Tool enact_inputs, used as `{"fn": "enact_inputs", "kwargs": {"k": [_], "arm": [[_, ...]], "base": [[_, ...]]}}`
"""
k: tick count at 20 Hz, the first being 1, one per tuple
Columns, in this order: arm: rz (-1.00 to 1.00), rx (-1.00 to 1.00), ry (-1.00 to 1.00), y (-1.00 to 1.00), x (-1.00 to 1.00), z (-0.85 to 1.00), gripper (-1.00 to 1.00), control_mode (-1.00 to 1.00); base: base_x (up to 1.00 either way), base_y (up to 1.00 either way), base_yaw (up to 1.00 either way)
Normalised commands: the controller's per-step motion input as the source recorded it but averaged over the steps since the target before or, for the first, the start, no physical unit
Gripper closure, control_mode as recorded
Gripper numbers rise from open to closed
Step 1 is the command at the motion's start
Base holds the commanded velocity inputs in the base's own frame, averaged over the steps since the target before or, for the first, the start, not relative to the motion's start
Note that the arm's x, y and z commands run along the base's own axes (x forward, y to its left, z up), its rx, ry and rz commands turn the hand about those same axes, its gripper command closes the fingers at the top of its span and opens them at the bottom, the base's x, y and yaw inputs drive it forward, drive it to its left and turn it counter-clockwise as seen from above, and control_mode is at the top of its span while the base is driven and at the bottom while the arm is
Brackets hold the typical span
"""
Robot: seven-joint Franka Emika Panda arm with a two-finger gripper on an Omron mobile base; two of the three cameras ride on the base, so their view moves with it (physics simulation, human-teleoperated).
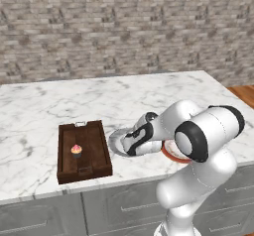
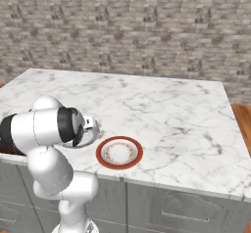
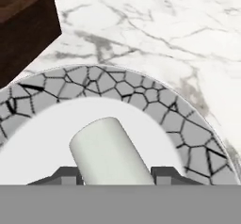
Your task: Move the dessert items from the plates to the tray.
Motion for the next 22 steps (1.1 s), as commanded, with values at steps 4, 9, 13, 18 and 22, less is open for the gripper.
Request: {"fn": "enact_inputs", "kwargs": {"k": [4,9,13,18,22], "arm": [[0.00,0.05,-0.08,0.41,0.00,1.00,1.00,-1.00],[0.00,0.03,0.00,0.64,0.00,1.00,1.00,-1.00],[-0.05,0.05,0.08,0.42,0.00,1.00,1.00,-1.00],[0.05,0.04,0.09,0.52,-0.14,0.42,1.00,-1.00],[0.19,0.00,0.01,0.94,-0.15,-0.41,1.00,-1.00]], "base": [[0.00,0.00,0.00],[0.00,0.00,0.00],[0.00,0.00,0.00],[0.00,0.00,0.00],[0.00,0.00,0.00]]}}
